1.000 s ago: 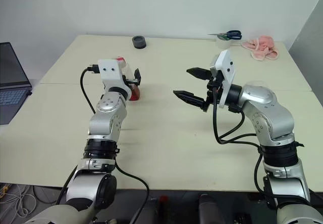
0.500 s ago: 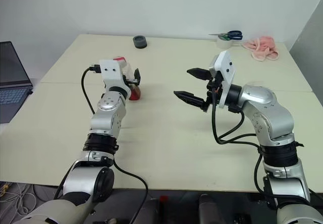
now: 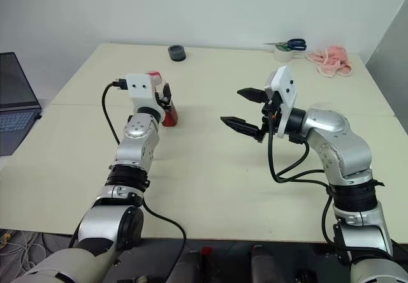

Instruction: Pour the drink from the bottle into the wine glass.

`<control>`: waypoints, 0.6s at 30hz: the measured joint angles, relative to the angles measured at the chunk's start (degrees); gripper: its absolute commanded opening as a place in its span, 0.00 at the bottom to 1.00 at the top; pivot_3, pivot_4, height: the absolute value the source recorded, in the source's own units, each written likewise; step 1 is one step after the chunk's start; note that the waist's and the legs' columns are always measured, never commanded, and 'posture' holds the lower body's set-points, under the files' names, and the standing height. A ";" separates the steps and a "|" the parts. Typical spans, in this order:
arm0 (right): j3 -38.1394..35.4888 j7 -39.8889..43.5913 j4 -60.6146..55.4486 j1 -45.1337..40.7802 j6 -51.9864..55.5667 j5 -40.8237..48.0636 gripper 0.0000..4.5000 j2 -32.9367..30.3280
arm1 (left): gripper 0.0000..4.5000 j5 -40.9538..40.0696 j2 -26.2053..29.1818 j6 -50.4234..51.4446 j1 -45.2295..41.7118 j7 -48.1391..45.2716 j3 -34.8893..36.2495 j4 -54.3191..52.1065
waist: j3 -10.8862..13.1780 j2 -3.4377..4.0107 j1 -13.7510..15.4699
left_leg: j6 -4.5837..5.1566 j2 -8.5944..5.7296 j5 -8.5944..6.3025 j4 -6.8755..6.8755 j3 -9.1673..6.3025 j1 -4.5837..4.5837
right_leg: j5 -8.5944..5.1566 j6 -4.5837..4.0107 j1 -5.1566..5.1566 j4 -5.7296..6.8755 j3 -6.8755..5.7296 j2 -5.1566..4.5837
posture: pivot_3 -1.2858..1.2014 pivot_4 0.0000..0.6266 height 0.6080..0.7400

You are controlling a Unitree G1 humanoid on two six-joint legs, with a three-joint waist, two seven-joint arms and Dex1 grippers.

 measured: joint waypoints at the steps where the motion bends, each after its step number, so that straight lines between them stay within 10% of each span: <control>1: 0.01 0.01 0.00 0.00 0.02 0.00 1.00 0.00 | 0.48 0.01 0.01 -0.01 -0.03 0.02 0.00 0.07 | 0.00 0.00 0.00 | 0.00 0.00 0.00 0.00 0.00 0.00 | 0.00 0.00 0.00 0.00 0.00 0.00 | 0.52 0.24 1.00; 7: 0.12 -1.88 -0.36 -0.18 1.12 -0.80 1.00 -0.38 | 0.48 -0.34 1.37 0.46 1.18 -3.16 -0.21 -1.72 | 0.00 0.00 -0.16 | -0.01 0.01 0.01 -0.02 0.00 0.01 | 0.00 0.00 -0.01 0.01 0.00 0.01 | 0.52 0.24 1.00; 18: -0.08 -10.87 -9.32 -4.97 18.70 4.63 1.00 1.79 | 0.48 -13.32 7.55 23.26 13.25 -34.37 -11.47 -38.24 | 0.00 0.01 -0.22 | -0.14 0.07 0.11 -0.08 -0.09 -0.03 | -0.02 -0.04 -0.03 0.00 -0.01 -0.01 | 0.52 0.24 1.00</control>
